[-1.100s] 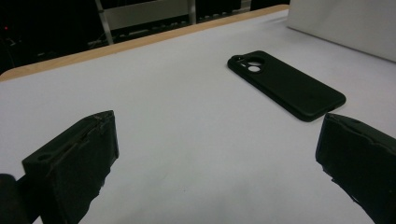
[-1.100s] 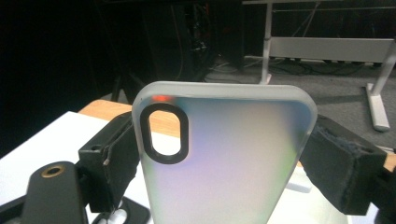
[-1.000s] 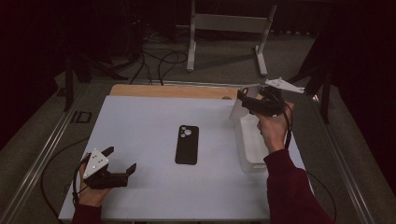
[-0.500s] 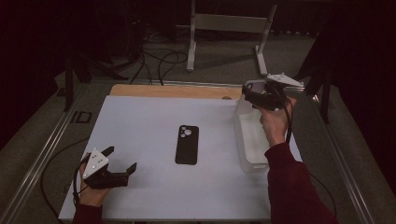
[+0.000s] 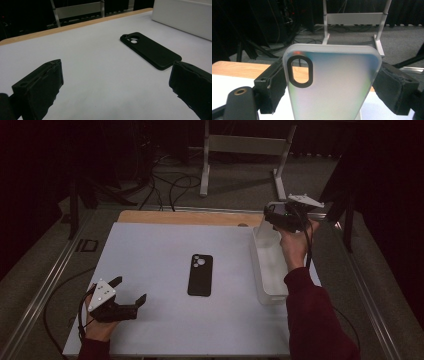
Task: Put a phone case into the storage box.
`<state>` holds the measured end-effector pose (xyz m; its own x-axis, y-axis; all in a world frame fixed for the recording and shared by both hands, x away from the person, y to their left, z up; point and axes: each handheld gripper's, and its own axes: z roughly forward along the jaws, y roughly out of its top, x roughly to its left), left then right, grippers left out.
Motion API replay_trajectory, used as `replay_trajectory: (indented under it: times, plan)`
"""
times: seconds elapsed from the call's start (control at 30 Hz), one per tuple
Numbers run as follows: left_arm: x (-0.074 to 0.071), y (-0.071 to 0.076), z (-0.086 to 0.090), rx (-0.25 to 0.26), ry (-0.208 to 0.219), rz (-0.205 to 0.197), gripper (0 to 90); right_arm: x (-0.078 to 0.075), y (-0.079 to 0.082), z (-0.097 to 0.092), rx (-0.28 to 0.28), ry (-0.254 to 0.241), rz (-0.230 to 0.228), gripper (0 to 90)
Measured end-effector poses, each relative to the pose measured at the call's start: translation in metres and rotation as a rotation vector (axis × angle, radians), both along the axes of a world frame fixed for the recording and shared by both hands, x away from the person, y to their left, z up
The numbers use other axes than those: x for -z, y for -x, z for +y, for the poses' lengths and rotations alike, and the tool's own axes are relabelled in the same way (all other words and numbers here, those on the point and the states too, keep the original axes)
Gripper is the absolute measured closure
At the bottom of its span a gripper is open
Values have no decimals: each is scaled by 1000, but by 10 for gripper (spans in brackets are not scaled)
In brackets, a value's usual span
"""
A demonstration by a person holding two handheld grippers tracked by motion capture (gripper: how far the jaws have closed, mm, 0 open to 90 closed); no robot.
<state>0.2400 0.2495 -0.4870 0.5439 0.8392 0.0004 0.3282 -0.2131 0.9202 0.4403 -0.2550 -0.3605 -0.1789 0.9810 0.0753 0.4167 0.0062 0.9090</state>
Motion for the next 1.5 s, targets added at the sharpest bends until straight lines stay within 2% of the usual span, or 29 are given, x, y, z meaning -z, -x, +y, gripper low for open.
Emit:
replay_trajectory:
  times: [0.23, 0.53, 0.7, 1.03, 1.17, 1.2, 1.5]
  plan:
    - [-1, 1, -2, 9, -1, -4, 0, 11, -10, 1, 31, 42, 30, 167]
    - [-2, 2, -2, 10, 5, -11, 0, 25, -21, 4, 76, 62, 71, 166]
    - [-2, 2, -2, 10, 8, -13, 0, 31, -25, 6, 80, 84, 89, 166]
    - [-5, 3, -2, 12, 15, -26, 0, 46, -33, 12, 87, 87, 118, 165]
    - [-5, 3, -2, 11, 16, -27, 0, 47, -34, 12, 90, 88, 121, 164]
    - [-6, 3, -1, 10, 20, -30, 0, 54, -37, 13, 94, 98, 137, 164]
    - [-7, 4, -1, 9, 30, -33, 0, 68, -42, 14, 105, 106, 175, 163]
